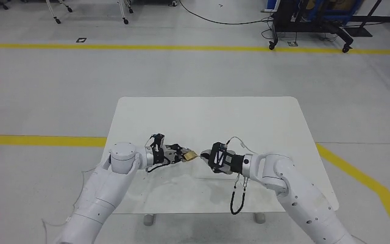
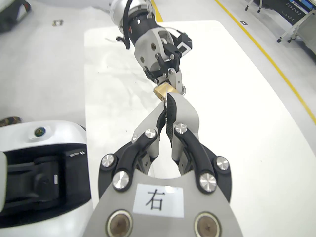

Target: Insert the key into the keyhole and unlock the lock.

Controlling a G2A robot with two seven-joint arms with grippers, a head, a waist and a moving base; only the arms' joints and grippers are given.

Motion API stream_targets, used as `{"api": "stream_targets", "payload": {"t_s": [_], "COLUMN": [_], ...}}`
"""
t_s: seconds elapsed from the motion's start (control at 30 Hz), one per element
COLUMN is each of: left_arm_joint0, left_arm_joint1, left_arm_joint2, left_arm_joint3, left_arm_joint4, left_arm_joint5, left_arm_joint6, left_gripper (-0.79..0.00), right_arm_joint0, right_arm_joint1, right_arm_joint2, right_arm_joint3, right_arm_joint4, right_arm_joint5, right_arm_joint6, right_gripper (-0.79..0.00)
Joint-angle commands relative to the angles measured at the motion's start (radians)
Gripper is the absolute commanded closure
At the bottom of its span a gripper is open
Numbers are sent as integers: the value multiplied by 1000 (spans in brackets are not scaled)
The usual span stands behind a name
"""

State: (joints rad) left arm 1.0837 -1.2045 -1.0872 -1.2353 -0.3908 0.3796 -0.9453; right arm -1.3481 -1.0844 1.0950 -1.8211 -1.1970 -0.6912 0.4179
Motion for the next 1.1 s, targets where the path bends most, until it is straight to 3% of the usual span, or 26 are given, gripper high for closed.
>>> {"api": "stream_targets", "payload": {"t_s": [0.0,0.3,0.47,0.63,0.83,1.07], "left_arm_joint0": [2,19,36,79,88,74], "left_arm_joint1": [-1,-1,-2,-3,-4,-4], "left_arm_joint2": [-7,-16,-36,-45,-62,-46], "left_arm_joint3": [1,0,-19,-79,-68,-45], "left_arm_joint4": [-21,-46,-66,-75,-136,-153], "left_arm_joint5": [-14,-19,-52,-130,-90,-42], "left_arm_joint6": [15,55,139,208,214,177], "left_gripper": [0,0,0,0,0,0], "right_arm_joint0": [-2,-3,-4,-12,-36,-29], "right_arm_joint1": [0,0,-6,-16,-28,-47], "right_arm_joint2": [-2,-3,-93,-190,-275,-330], "right_arm_joint3": [-6,-7,-93,-154,-159,-151], "right_arm_joint4": [-6,-10,-296,-541,-783,-900], "right_arm_joint5": [3,5,128,250,392,425], "right_arm_joint6": [0,0,118,104,106,176], "right_gripper": [0,0,0,0,0,0]}}
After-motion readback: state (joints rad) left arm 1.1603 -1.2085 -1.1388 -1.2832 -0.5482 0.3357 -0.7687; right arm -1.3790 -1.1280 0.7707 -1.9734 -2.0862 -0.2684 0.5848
